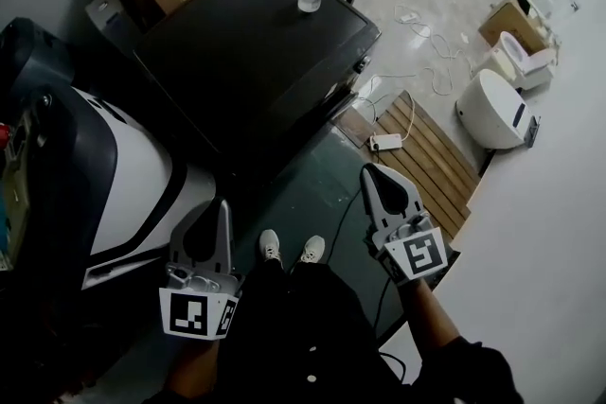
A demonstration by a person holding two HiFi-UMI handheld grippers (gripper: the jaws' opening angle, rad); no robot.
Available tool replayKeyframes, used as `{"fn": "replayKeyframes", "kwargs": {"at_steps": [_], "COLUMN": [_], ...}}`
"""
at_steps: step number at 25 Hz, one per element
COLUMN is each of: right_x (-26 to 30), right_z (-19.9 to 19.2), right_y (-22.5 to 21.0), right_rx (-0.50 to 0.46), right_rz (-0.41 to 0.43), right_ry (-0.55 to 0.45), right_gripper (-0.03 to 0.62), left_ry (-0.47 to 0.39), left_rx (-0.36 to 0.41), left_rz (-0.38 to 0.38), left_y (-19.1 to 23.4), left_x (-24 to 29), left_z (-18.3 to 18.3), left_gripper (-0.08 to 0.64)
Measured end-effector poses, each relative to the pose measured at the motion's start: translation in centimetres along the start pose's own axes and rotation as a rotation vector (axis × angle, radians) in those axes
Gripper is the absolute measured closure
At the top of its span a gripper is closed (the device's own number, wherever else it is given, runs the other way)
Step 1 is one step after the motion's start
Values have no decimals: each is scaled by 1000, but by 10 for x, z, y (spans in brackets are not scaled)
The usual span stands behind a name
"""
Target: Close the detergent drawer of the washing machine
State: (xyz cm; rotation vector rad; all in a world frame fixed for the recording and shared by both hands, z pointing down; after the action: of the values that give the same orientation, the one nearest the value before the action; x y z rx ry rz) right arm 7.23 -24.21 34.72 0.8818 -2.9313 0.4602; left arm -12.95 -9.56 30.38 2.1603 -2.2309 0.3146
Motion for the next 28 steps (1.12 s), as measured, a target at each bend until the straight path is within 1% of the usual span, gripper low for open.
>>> {"fn": "replayKeyframes", "kwargs": {"at_steps": [7, 12, 19, 23, 28], "right_x": [-40, -63, -90, -103, -114], "right_z": [42, 69, 100, 109, 112], "right_y": [-13, -18, -33, -38, -46], "right_rx": [3, 18, 1, 8, 5], "right_rz": [-104, -136, -219, -254, -275], "right_ry": [-59, -122, -189, -225, -253], "right_gripper": [557, 557, 557, 557, 557], "left_ry": [-51, -81, -130, -139, -143], "left_rx": [13, 26, 27, 30, 50], "left_rz": [-24, -21, -20, -18, 9], "left_y": [0, 5, 13, 19, 31], "left_x": [9, 11, 18, 17, 18], "left_z": [24, 41, 61, 67, 69], "left_gripper": [545, 545, 545, 545, 545]}}
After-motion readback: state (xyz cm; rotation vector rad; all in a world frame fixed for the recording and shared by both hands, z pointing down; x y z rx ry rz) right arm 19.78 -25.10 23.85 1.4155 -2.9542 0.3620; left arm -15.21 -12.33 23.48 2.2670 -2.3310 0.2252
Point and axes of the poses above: the fingertips, and each gripper's own axes: x forward along the fingers, y to its left, z out of its top, the point moved 3 cm from there along -x, backward along the fingers, and after that the axes turned 10 degrees about x, right-handed, at the moved point
